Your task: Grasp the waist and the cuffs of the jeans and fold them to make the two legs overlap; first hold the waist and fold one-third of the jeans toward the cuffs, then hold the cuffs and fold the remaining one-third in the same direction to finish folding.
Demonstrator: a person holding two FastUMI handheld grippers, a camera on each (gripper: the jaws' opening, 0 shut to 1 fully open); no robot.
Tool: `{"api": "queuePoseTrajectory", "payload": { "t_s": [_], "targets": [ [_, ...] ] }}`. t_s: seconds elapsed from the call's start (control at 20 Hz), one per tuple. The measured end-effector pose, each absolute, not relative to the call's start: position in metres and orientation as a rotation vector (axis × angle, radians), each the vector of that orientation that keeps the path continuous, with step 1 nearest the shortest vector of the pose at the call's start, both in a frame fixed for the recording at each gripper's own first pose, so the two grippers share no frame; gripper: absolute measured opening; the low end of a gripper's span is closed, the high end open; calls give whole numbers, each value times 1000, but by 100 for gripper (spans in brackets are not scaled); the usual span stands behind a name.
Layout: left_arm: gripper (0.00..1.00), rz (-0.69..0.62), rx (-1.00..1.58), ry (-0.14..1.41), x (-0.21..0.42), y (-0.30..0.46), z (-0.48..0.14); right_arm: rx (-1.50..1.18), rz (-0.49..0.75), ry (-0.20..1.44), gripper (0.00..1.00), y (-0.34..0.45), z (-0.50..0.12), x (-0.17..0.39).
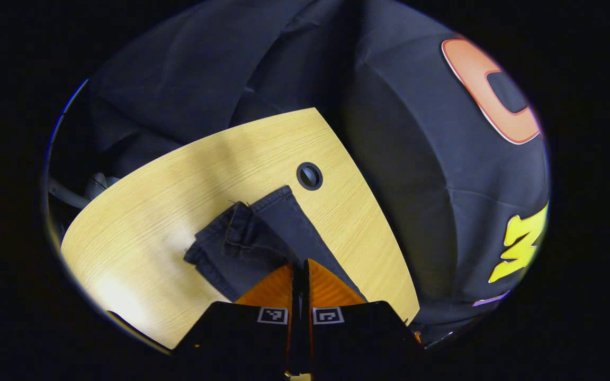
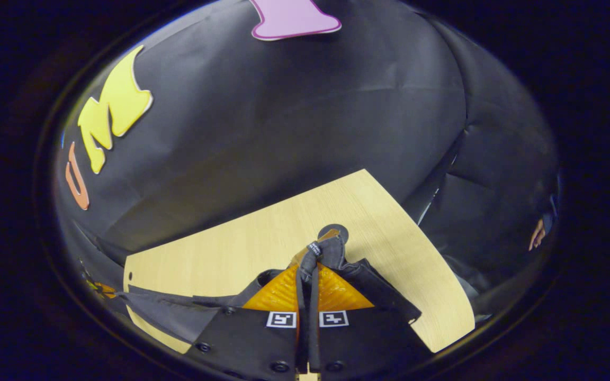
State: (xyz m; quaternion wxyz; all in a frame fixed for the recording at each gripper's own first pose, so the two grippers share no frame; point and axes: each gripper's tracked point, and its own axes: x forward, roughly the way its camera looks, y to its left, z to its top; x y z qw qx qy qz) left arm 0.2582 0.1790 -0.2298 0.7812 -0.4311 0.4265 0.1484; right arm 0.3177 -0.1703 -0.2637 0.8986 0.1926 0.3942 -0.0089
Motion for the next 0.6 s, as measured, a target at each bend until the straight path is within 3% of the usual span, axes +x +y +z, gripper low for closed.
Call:
{"api": "queuePoseTrajectory", "payload": {
  "t_s": [0.35,0.5,0.6],
  "targets": [
    [4,355,-869,981,279,173,-279,298,-36,842,0,-161,-305,339],
    [10,365,-864,1003,277,169,-285,270,-50,838,14,-163,-303,338],
    [22,354,-854,1011,276,164,-282,261,-59,825,22,-167,-300,344]
  ]
}}
